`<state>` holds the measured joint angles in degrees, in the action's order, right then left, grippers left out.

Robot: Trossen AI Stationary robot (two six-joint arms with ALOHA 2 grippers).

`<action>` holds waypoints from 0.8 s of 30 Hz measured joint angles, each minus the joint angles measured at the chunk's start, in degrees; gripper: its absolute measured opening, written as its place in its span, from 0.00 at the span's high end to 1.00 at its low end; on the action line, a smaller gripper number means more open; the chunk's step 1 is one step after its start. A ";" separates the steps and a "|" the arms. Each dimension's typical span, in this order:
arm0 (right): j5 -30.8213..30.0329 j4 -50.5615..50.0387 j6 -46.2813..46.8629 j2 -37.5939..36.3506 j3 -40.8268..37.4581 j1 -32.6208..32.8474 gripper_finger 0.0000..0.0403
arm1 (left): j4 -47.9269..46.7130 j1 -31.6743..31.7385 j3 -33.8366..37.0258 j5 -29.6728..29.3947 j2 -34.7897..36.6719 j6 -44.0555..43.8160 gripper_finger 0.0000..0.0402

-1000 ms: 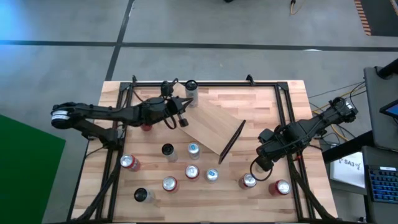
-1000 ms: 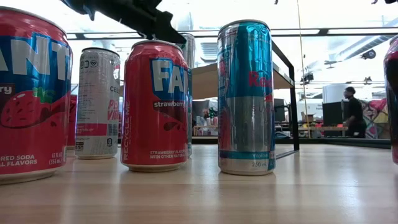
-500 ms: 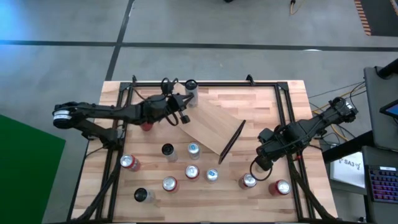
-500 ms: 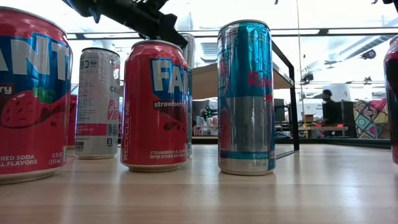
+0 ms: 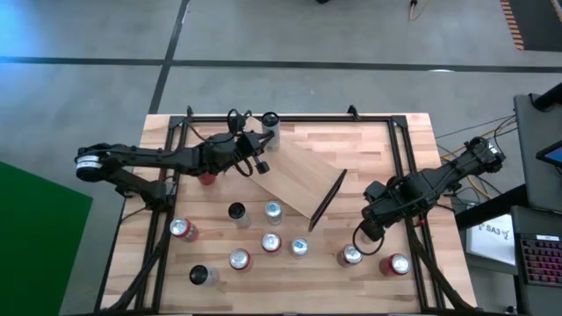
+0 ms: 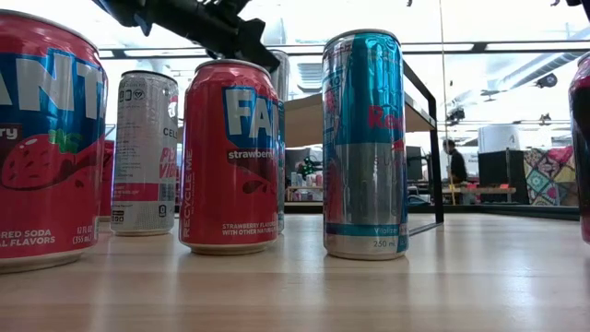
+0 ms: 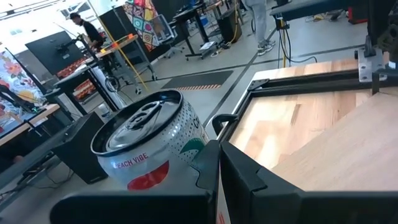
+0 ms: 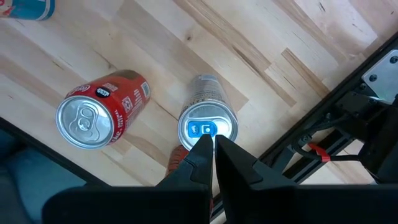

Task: Place canned beverage on shelf
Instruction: Put the white/pink soda can on the shelf

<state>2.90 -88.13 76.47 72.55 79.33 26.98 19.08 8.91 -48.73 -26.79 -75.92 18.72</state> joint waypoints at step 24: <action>-1.48 0.24 0.00 0.00 0.00 -0.02 0.98 | -14.28 -0.35 0.44 -8.70 15.71 -3.46 1.00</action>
<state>1.42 -87.89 76.47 72.55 79.33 26.97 4.81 8.56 -48.29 -35.48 -60.21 15.26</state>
